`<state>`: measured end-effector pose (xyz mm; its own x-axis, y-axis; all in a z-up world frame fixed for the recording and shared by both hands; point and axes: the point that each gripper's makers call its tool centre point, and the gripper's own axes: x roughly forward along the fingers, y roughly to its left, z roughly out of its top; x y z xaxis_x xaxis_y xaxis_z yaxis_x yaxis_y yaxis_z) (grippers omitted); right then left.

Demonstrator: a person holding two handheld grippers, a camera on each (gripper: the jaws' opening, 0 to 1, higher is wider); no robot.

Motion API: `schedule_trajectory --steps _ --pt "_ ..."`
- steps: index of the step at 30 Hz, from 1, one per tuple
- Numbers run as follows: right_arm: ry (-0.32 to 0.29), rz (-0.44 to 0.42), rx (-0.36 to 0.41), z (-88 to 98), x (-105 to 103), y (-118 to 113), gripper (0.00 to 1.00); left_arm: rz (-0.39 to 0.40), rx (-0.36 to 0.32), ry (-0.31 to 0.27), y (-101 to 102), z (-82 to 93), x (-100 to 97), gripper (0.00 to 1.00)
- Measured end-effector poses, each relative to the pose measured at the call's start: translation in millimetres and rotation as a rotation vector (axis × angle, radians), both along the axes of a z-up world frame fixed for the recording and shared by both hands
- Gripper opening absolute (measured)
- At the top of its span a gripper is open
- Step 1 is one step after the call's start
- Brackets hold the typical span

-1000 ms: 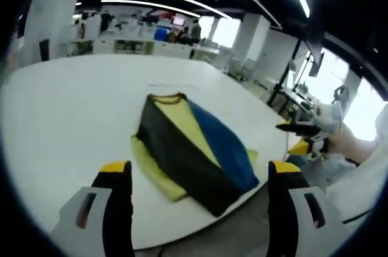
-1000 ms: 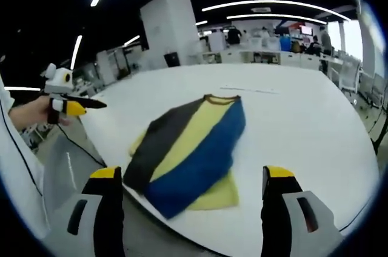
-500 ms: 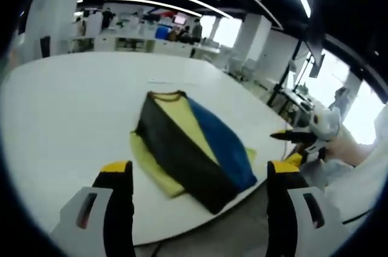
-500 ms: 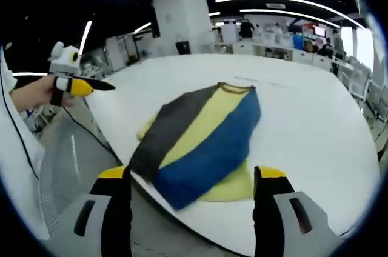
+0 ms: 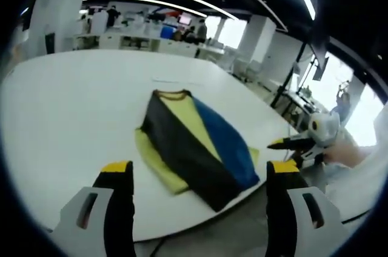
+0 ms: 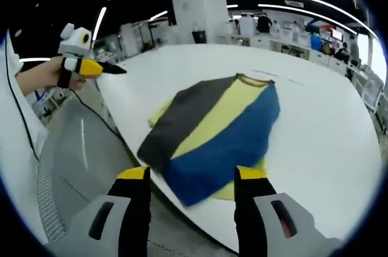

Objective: Fold the garment on the visible template until the final outline fits inside the template.

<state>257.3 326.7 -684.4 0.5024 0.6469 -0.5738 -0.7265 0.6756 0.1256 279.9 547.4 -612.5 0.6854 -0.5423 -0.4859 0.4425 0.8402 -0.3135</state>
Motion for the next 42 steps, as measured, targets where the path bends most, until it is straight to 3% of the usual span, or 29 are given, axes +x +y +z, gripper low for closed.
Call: schedule_trajectory --steps 16,26,42 --pt "0.042 0.119 -0.026 -12.0 -3 20 0.37 0.025 -0.012 0.024 5 -10.3 7.0 0.86" --pt "0.087 0.259 -0.031 -22.9 -13 50 0.24 0.042 -0.014 0.036 12 -14.6 15.0 0.86" --pt "0.110 0.414 -0.149 -55.8 -23 68 0.21 0.078 -0.018 0.056 20 -21.3 22.5 0.85"
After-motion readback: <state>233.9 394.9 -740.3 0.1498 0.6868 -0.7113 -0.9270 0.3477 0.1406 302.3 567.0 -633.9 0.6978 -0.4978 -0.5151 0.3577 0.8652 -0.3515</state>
